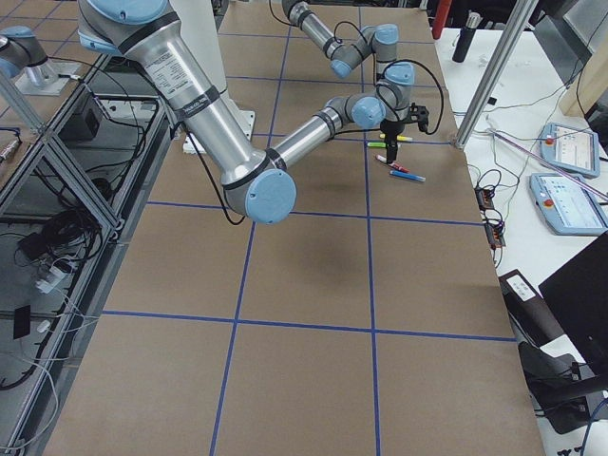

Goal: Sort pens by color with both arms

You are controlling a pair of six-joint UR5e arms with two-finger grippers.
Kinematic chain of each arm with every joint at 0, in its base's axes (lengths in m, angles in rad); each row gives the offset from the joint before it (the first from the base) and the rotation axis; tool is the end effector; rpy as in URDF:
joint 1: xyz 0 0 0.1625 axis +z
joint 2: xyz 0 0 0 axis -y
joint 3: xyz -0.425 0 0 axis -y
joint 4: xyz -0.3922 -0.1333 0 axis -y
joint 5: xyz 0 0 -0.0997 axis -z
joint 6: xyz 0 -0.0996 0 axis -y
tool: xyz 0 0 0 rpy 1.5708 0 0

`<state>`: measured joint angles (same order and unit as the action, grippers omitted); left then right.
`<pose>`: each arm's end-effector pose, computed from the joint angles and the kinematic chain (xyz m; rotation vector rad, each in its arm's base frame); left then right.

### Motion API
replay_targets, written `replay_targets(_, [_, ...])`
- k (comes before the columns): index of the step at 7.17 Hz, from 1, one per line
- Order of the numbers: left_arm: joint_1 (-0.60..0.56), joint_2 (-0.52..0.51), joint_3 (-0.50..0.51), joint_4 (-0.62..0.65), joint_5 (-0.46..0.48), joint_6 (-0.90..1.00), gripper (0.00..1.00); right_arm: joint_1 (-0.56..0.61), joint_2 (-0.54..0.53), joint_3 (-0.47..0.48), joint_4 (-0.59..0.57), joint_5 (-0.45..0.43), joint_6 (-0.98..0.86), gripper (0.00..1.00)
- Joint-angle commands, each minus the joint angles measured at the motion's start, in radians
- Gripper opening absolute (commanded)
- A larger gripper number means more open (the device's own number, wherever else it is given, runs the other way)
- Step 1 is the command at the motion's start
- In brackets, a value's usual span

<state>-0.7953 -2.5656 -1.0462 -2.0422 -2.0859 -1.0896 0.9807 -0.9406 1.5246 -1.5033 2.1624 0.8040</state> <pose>0.5243 -0.6551 0.1867 0.1653 1.0199 -0.0433 -0.3288 -0.6308 0.2949 0.1184 -0.8417 0.0082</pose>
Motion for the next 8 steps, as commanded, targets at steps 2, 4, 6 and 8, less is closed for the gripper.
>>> replay_targets(2, [-0.146,0.284,-0.482,0.418,-0.088,0.346,1.00,0.132,-0.209,0.109,-0.002,0.037,-0.288,1.00])
replay_targets(4, [-0.304,0.431,-0.618,0.558,-0.091,0.680,1.00,0.275,-0.378,0.115,0.000,0.079,-0.612,1.00])
replay_targets(6, [-0.514,0.581,-0.602,0.568,-0.202,1.029,1.00,0.425,-0.507,0.106,-0.003,0.080,-0.890,1.00])
replay_targets(8, [-0.696,0.642,-0.452,0.568,-0.244,1.308,1.00,0.551,-0.596,0.095,-0.003,0.129,-1.002,1.00])
